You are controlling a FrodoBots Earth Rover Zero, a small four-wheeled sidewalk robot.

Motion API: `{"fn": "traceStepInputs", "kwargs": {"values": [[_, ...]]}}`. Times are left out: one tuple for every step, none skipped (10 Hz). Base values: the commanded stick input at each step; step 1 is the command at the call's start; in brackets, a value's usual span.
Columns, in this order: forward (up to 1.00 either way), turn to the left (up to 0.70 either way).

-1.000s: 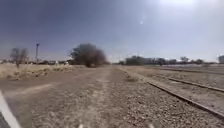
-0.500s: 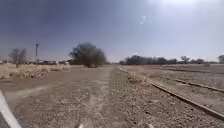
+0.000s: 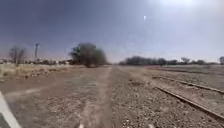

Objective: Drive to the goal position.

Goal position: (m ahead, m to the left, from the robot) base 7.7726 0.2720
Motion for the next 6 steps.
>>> {"fn": "traceStepInputs", "kwargs": {"values": [[0.70, 0.00], [0.70, 0.00], [0.70, 0.00], [0.70, 0.00], [0.70, 0.00], [0.70, 0.00]]}}
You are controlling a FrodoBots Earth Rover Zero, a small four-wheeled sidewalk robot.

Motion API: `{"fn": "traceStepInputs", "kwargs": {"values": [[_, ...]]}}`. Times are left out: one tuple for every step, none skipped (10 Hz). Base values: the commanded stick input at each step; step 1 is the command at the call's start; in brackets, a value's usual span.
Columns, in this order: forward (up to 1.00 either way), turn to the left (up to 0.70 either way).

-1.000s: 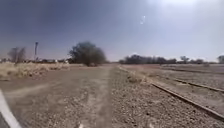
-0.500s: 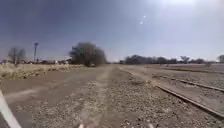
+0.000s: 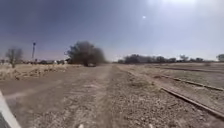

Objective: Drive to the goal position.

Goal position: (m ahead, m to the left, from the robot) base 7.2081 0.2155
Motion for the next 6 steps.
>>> {"fn": "traceStepInputs", "kwargs": {"values": [[0.70, 0.00], [0.70, 0.00], [0.70, 0.00], [0.70, 0.00], [0.70, 0.00], [0.70, 0.00]]}}
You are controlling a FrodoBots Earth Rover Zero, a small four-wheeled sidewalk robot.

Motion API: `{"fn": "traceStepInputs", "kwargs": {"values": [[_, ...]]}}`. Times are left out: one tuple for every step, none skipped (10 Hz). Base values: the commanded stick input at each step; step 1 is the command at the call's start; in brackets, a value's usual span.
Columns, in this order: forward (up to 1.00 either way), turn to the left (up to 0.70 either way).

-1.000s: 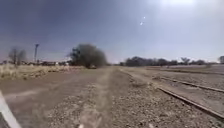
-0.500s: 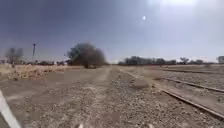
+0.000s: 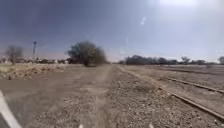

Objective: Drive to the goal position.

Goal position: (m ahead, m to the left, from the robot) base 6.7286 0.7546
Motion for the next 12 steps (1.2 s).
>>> {"fn": "traceStepInputs", "kwargs": {"values": [[0.70, 0.00], [0.70, 0.00], [0.70, 0.00], [0.70, 0.00], [0.70, 0.00], [0.70, 0.00], [0.70, 0.00], [0.70, 0.00], [0.70, 0.00], [0.70, 0.00], [0.70, 0.00], [0.70, 0.00]]}}
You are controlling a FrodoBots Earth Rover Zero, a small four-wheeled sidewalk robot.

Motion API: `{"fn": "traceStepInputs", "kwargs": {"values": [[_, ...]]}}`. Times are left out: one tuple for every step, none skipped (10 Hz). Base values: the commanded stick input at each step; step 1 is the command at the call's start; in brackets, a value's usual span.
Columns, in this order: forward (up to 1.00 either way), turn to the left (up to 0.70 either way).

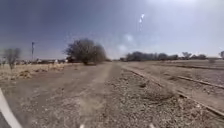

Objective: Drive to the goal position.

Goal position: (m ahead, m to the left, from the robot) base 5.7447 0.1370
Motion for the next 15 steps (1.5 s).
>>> {"fn": "traceStepInputs", "kwargs": {"values": [[0.70, 0.00], [0.70, 0.00], [0.70, 0.00], [0.70, 0.00], [0.70, 0.00], [0.70, 0.00], [0.70, 0.00], [0.70, 0.00], [0.70, 0.00], [0.70, 0.00], [0.70, 0.00], [0.70, 0.00], [0.70, 0.00], [0.70, 0.00], [0.70, 0.00]]}}
